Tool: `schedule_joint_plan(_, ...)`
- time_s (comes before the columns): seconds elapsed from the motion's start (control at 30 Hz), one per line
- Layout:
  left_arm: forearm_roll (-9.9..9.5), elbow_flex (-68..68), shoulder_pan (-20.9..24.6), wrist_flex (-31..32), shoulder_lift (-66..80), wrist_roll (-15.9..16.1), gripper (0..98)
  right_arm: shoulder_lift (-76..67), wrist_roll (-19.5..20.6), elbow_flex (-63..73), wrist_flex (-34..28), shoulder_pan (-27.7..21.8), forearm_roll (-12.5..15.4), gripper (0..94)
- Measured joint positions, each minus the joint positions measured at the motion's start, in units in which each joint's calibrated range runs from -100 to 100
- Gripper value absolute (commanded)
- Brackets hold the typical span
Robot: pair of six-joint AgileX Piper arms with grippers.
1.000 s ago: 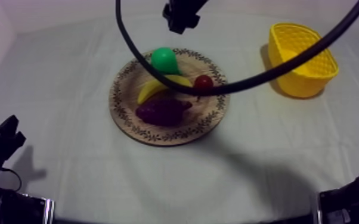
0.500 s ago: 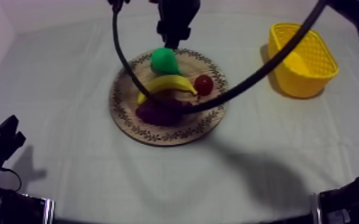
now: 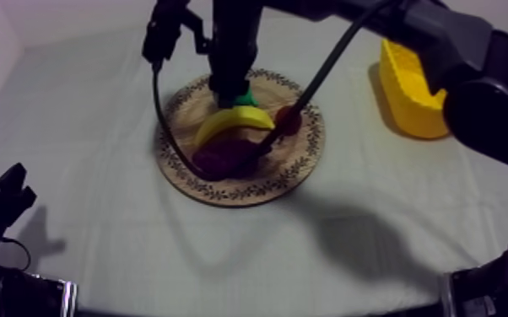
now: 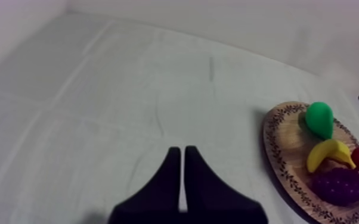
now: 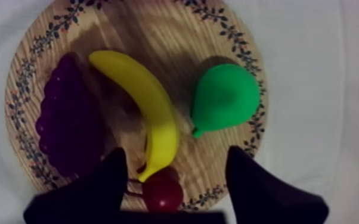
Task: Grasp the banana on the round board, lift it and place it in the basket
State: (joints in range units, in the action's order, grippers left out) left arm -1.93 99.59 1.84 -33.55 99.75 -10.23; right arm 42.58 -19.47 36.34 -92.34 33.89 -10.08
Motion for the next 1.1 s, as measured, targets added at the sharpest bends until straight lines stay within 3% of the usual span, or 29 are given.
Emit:
schedule_joint_plan(0.63,0.0,0.0,0.0,0.0,0.0,0.0,0.0,16.4,-0.1,8.3,1.4,-1.1,-0.2,46.1)
schedule_joint_plan(0.77,0.0,0.0,0.0,0.0,0.0,0.0,0.0,18.0,-0.2,8.4,2.1,-1.0,-0.2,39.2)
schedule_joint_plan(0.97,0.0,0.0,0.0,0.0,0.0,0.0,0.0,19.3,-0.2,9.7,2.1,-0.6,-0.2,18.3)
schedule_joint_plan(1.1,0.0,0.0,0.0,0.0,0.0,0.0,0.0,19.3,-0.1,10.0,2.2,-0.4,-0.1,12.1)
